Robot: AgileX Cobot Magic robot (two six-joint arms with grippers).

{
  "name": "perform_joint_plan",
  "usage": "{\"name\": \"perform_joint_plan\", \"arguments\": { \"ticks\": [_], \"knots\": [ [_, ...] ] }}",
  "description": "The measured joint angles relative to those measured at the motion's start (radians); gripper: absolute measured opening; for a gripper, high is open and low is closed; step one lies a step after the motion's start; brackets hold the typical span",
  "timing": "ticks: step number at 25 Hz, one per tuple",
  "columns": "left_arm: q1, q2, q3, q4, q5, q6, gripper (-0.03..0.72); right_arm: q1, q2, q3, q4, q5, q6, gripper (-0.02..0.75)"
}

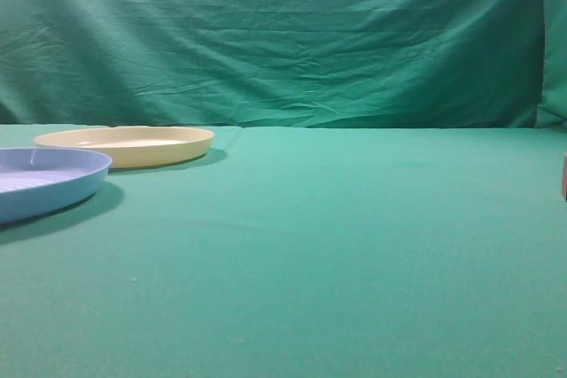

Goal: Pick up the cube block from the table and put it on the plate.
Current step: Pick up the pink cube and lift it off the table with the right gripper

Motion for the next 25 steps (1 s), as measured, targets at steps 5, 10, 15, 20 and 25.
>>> {"name": "perform_joint_plan", "arguments": {
  "ticks": [5,10,15,20,25],
  "knots": [
    [0.0,0.0,0.0,0.0,0.0,0.0,0.0,0.0,0.0,0.0,0.0,0.0,0.0,0.0],
    [0.0,0.0,0.0,0.0,0.0,0.0,0.0,0.0,0.0,0.0,0.0,0.0,0.0,0.0],
    [0.0,0.0,0.0,0.0,0.0,0.0,0.0,0.0,0.0,0.0,0.0,0.0,0.0,0.0],
    [0.0,0.0,0.0,0.0,0.0,0.0,0.0,0.0,0.0,0.0,-0.001,0.0,0.0,0.0],
    [0.0,0.0,0.0,0.0,0.0,0.0,0.0,0.0,0.0,0.0,-0.021,-0.072,-0.017,0.0]
  ]
}}
